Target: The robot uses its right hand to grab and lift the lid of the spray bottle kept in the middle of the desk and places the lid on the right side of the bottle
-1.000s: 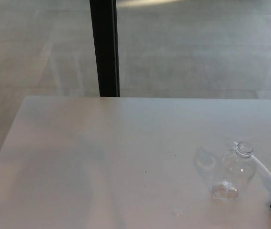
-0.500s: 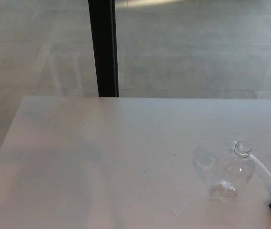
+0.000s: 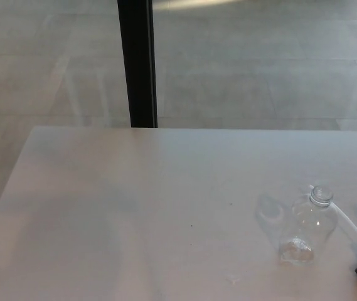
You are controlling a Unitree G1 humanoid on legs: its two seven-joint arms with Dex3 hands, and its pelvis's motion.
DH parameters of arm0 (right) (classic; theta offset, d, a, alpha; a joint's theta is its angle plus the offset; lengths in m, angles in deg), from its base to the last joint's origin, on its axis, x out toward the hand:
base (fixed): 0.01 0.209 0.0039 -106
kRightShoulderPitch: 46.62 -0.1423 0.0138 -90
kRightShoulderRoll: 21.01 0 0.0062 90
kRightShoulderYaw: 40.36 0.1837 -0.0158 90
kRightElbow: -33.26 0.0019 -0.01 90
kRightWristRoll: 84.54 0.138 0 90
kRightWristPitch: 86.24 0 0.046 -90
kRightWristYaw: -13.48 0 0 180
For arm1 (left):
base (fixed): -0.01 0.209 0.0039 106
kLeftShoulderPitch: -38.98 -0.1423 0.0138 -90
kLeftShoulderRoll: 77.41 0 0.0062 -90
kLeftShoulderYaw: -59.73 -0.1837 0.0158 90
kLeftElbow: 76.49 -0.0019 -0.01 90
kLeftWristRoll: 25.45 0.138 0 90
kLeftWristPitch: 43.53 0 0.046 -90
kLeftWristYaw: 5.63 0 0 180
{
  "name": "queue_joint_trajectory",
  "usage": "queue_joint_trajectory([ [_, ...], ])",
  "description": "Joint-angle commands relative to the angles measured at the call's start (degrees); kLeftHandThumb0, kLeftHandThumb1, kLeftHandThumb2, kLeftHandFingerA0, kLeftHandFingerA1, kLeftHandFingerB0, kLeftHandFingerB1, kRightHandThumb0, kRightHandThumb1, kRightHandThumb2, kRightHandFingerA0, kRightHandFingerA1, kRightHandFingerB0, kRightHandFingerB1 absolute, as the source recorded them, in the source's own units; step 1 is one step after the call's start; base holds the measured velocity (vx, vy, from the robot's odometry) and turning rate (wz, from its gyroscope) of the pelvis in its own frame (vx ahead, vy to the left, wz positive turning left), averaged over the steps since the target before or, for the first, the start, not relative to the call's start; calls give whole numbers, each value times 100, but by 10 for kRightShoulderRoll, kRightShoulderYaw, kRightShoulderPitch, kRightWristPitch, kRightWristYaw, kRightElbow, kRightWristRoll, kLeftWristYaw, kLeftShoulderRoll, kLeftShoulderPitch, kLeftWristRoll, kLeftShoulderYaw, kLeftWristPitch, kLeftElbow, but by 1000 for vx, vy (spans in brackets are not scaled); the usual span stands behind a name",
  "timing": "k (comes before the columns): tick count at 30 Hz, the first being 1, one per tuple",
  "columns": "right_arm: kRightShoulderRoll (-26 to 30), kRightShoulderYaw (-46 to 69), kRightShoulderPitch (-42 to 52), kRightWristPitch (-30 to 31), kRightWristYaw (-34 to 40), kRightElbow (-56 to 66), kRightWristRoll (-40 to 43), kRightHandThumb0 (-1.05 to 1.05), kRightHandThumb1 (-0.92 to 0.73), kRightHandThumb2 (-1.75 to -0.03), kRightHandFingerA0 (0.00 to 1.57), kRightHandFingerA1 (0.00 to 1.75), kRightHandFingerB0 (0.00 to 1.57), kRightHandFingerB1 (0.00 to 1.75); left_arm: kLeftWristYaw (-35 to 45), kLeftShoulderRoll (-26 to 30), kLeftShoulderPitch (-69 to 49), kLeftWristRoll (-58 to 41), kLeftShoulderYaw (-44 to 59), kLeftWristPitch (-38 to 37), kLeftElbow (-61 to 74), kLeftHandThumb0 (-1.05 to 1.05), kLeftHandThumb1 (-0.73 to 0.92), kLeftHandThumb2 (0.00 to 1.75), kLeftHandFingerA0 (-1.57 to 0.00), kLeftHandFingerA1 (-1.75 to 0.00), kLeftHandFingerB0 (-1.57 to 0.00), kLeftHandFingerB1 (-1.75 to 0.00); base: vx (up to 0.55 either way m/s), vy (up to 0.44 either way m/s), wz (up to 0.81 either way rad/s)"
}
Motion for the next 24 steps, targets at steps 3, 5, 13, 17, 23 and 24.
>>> queue_joint_trajectory([
  [3, 8, 1, 1, 11, 1, 2, 18, -101, -65, -100, 0, 29, 8, 6, 0, 15, 0, -3, 1, -8, -1, -105, 49, 75, -66, -115, -45, -104, 0, 0, 0],
  [5, 9, 0, 0, 11, 1, 2, 20, -101, -65, -100, 0, 29, 8, 6, 0, 16, -1, -3, 1, -8, -1, -105, 49, 75, -66, -115, -45, -104, 0, 0, 0],
  [13, 14, -1, -3, 13, 2, 3, 22, -101, -65, -100, 0, 29, 8, 6, 0, 13, 0, -4, 1, -9, -1, -105, 49, 75, -66, -115, -45, -104, 0, 0, 0],
  [17, 14, -1, -3, 14, 2, 4, 23, -101, -65, -100, 0, 29, 8, 6, 1, 14, 0, -5, 2, -9, 0, -105, 49, 75, -66, -115, -45, -104, 0, 0, 0],
  [23, 15, -1, -3, 14, 2, 4, 23, -101, -65, -100, 0, 29, 8, 6, 1, 14, 0, -4, 2, -9, 0, -105, 49, 75, -66, -115, -45, -104, 0, 0, 0],
  [24, 15, -1, -3, 15, 2, 4, 23, -101, -65, -100, 0, 29, 8, 6, 1, 14, 0, -4, 2, -9, 0, -105, 49, 75, -66, -115, -45, -104, 0, 0, 0],
])
